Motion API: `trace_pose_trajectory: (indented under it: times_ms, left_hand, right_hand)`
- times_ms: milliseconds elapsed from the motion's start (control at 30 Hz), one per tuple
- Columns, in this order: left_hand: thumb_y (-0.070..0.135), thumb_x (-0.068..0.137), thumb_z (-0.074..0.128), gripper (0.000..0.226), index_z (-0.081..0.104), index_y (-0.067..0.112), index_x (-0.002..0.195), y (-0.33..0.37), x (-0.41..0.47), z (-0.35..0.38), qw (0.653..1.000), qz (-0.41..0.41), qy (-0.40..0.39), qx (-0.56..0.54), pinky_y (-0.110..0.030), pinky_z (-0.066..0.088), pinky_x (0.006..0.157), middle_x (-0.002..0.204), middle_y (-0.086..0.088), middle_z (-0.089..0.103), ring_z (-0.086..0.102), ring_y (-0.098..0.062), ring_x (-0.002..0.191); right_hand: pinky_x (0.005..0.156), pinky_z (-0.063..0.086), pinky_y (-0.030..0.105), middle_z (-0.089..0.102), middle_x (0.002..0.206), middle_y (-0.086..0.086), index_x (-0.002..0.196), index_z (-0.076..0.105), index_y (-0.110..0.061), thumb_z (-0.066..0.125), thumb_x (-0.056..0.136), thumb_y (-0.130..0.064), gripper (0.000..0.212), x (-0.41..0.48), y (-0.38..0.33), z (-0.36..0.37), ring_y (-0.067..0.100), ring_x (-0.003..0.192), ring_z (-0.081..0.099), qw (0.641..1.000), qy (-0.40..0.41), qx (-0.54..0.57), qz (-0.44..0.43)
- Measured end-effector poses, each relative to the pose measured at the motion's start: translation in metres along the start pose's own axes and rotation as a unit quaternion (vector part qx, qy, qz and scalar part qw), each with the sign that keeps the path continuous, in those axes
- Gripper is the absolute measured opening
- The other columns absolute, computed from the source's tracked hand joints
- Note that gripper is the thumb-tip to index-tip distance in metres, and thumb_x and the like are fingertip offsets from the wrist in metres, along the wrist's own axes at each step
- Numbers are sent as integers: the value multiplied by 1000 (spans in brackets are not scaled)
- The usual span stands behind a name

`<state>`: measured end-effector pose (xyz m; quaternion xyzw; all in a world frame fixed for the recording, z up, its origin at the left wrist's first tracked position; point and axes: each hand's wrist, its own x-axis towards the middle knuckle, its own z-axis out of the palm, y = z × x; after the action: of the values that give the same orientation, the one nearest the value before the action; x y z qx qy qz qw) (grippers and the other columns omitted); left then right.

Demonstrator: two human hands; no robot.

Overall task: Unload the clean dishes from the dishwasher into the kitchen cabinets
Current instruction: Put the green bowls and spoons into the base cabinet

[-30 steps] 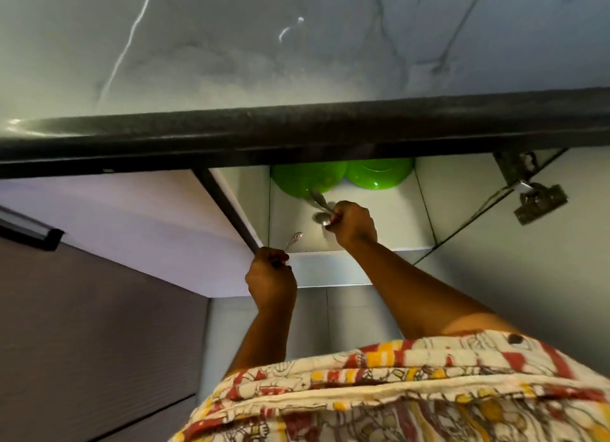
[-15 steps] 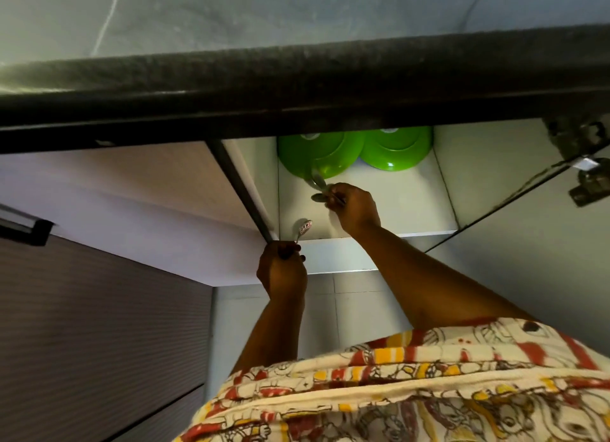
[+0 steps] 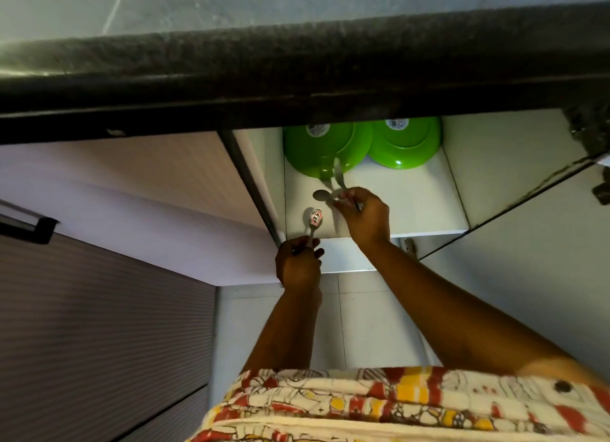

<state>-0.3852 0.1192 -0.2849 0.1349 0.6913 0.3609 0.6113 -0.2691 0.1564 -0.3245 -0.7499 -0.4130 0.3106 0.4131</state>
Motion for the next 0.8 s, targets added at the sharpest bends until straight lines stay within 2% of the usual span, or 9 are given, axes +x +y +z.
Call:
trace_pose_trajectory:
  times_ms: [100,167,233,333,433,500,600,700,800]
  left_hand:
    - [5,94,50,10,58,9,90,0,-7,5,999,-17,-28,-40,-20,45,62,75,-1,61,56,-14,68]
    - [7,96,47,11,58,9,96,0,-10,9,998,-26,-34,-49,-21,41,61,73,-1,56,48,-13,65]
    - [12,98,43,16,58,10,103,0,-11,13,997,-35,-55,-47,-23,44,65,79,-2,57,50,-13,69]
    - [19,101,37,25,60,10,108,-1,-14,18,994,-56,-86,-40,-31,50,81,98,-6,63,59,-20,90]
    - [16,101,36,25,58,8,110,-5,-10,20,994,-82,-70,1,-31,47,83,106,-11,60,58,-20,93]
    - [14,101,37,26,51,11,123,-8,-9,22,994,-88,-51,45,-35,46,88,120,-13,55,53,-22,98]
    - [16,103,32,32,43,15,132,-7,-7,22,994,-97,-46,36,-35,43,98,132,-10,49,49,-27,109]
    - [15,102,32,35,40,13,136,-3,-5,21,994,-83,-68,21,-39,37,105,134,-7,49,45,-29,127]
    - [15,101,35,32,43,15,132,0,0,19,996,-75,-48,7,-38,42,99,136,-12,49,49,-27,121]
  right_hand:
    - [63,49,21,68,79,-2,88,73,-22,71,83,-21,6,-27,-5,-4,8,69,61,985,-57,133,97]
    - [43,36,15,63,74,2,91,72,-25,67,86,-24,7,-45,-9,-6,2,49,47,956,-127,192,181]
    - [46,37,18,62,80,6,98,72,-25,63,89,-27,12,-56,-10,-4,7,54,48,933,-167,223,228]
    - [58,47,22,72,96,0,97,73,-24,62,90,-21,14,-58,-10,0,18,86,65,922,-175,252,237]
    - [55,41,20,72,86,-5,94,74,-24,65,88,-19,12,-48,-14,-2,11,70,59,933,-170,233,216]
    - [52,41,17,71,73,-8,98,74,-18,66,87,-17,14,-36,-18,-5,1,55,54,963,-143,173,150]
    - [71,50,28,74,92,5,99,74,-15,68,85,-30,21,-18,-18,-5,19,80,65,993,-96,-63,-4]
    - [73,47,31,69,104,7,108,67,-21,56,92,-36,25,-10,-17,-4,30,94,64,951,-91,-282,-87]
    - [76,49,34,62,114,9,122,58,-21,45,98,-26,28,-5,-13,-1,34,96,63,906,-112,-375,-158]
